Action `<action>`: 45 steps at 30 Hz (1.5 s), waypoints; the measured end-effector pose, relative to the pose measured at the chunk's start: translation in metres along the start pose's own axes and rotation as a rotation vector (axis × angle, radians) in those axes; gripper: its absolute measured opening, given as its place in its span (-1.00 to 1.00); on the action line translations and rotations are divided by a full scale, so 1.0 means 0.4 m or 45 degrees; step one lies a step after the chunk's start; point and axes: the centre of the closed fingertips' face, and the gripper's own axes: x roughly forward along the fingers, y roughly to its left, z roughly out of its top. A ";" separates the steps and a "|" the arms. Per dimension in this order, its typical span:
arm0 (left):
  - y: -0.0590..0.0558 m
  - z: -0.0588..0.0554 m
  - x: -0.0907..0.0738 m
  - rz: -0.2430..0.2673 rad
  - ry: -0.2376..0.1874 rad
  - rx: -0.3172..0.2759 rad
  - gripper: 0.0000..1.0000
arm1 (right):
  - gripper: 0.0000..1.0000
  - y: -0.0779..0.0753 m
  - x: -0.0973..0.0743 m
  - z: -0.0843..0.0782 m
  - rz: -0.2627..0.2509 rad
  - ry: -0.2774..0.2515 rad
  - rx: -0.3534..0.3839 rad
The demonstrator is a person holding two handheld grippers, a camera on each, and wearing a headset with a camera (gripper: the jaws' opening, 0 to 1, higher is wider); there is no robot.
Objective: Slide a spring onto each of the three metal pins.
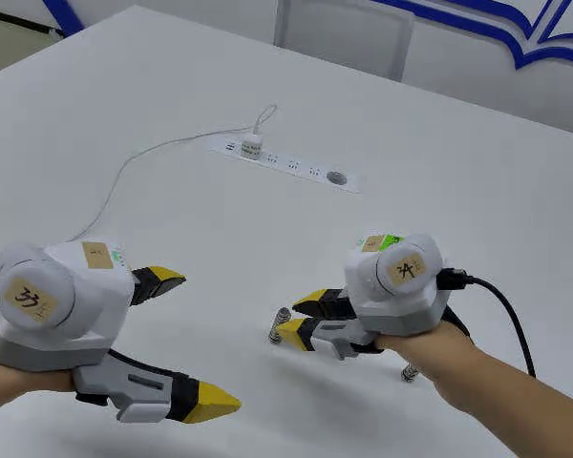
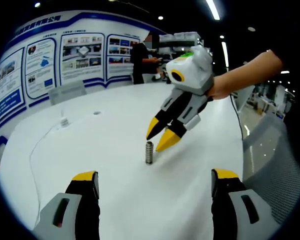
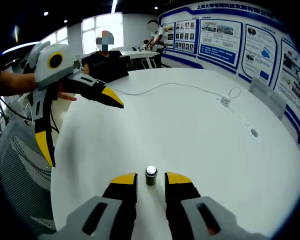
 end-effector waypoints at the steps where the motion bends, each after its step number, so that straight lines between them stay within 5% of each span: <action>1: 0.000 0.003 -0.001 0.002 -0.001 0.004 0.90 | -0.56 -0.003 -0.005 0.004 -0.002 -0.009 0.002; 11: -0.003 0.030 -0.007 0.008 -0.032 0.016 0.89 | -0.50 -0.010 -0.066 0.061 -0.019 -0.144 0.041; 15: -0.008 0.070 -0.012 0.001 -0.115 -0.014 0.90 | -0.39 -0.011 -0.095 0.058 -0.060 -0.150 -0.021; 25: -0.006 0.125 -0.022 0.006 -0.155 0.002 1.00 | -0.18 -0.040 -0.237 0.048 -0.183 -0.297 -0.006; 34: -0.026 0.144 -0.023 -0.016 -0.146 0.028 1.00 | 0.00 -0.082 -0.347 -0.014 -0.307 -0.338 0.061; 37: -0.025 0.146 -0.022 -0.007 -0.133 0.043 1.00 | 0.07 -0.093 -0.379 -0.038 -0.350 -0.361 0.189; 45: -0.033 0.168 -0.027 -0.020 -0.131 0.085 1.00 | 0.23 -0.082 -0.438 -0.109 -0.358 -0.339 0.239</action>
